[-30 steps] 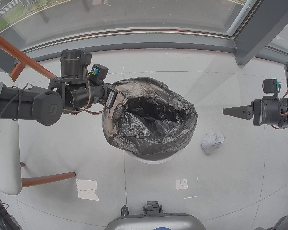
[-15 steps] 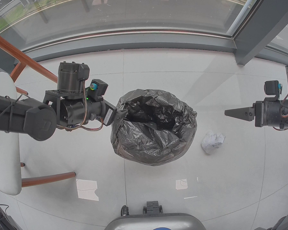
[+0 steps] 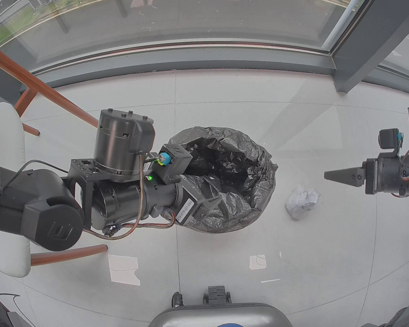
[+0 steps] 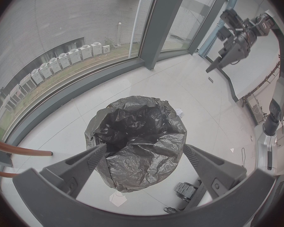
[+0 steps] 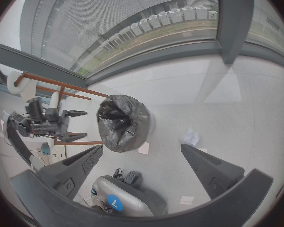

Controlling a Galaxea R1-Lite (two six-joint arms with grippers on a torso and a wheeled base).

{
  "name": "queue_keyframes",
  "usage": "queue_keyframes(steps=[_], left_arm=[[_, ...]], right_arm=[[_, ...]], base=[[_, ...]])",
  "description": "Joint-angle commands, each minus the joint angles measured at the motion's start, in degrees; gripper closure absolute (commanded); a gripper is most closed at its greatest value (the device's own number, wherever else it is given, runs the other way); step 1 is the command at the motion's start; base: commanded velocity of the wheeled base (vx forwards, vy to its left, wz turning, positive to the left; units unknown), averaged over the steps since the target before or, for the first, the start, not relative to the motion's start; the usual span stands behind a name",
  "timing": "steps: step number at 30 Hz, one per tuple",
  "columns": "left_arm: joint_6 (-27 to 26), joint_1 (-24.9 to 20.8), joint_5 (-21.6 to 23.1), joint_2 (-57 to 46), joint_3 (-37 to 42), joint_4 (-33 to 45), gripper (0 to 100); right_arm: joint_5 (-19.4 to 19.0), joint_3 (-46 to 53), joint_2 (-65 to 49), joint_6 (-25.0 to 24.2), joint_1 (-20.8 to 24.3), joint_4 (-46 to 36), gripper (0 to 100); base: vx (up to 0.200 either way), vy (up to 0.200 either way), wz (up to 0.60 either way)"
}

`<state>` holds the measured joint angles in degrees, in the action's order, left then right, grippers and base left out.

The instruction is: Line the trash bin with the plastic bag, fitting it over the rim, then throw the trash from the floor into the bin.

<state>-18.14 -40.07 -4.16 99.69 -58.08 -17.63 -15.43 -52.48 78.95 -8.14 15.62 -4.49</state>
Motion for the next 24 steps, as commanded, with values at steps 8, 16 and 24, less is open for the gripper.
queue_keyframes(steps=[8, 16, 24], left_arm=[[8.56, 4.04, -2.96, -8.02, 1.03, -0.92, 0], [12.34, 4.65, -6.48, -16.29, 8.24, -0.92, 0], [12.78, 15.37, -9.64, -27.01, 14.13, -0.65, 0]], right_arm=[[-4.52, 14.51, 4.81, 0.58, -13.77, 9.94, 0], [-4.34, 17.24, 15.36, 0.58, -15.79, 20.57, 0], [-4.17, 16.45, 25.12, 0.58, -16.23, 29.01, 0]], base=[[0.0, 0.0, 0.0], [0.0, 0.0, 0.0], [0.0, 0.0, 0.0]])
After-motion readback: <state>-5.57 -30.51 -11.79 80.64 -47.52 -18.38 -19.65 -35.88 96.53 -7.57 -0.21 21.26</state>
